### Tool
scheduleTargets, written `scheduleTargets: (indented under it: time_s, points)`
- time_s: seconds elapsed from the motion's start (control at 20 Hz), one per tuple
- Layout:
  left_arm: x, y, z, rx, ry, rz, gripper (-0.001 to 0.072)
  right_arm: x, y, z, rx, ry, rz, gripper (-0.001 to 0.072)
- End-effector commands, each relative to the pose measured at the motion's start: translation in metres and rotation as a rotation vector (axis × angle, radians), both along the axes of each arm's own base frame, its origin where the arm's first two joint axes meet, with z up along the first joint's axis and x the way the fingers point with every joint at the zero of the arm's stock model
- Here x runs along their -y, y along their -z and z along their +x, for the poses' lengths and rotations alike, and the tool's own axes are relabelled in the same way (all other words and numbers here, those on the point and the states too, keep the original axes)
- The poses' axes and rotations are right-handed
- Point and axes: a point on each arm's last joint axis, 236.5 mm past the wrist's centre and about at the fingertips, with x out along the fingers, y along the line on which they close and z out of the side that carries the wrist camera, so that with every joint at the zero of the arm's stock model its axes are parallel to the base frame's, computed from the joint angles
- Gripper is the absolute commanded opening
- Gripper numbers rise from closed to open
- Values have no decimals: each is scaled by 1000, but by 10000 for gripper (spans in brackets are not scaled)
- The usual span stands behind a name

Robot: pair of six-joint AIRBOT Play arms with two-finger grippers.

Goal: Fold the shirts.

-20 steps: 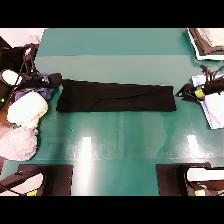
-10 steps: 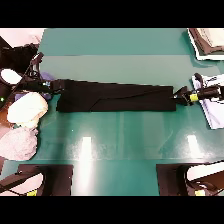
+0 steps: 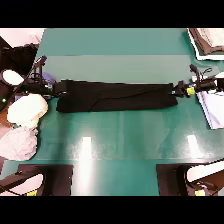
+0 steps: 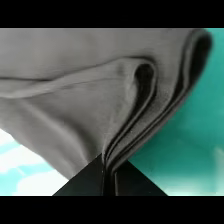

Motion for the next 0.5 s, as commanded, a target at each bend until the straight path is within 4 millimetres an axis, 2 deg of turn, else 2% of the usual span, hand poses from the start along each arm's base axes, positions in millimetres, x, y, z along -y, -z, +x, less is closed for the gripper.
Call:
scheduleTargets:
  time_s: [0.0,0.15,0.3,0.45]
  points:
    - [43,-12,15,98,36,-25,21,-14,-53,11,92,-58,-17,15]
    - [109,1,22,95,164,-27,21,-48,-110,25,216,-114,-50,14]
    - [167,31,36,53,260,-27,21,-106,-179,35,377,-187,29,14]
    - [211,63,43,-3,333,-27,21,-160,-231,33,502,-256,77,14]
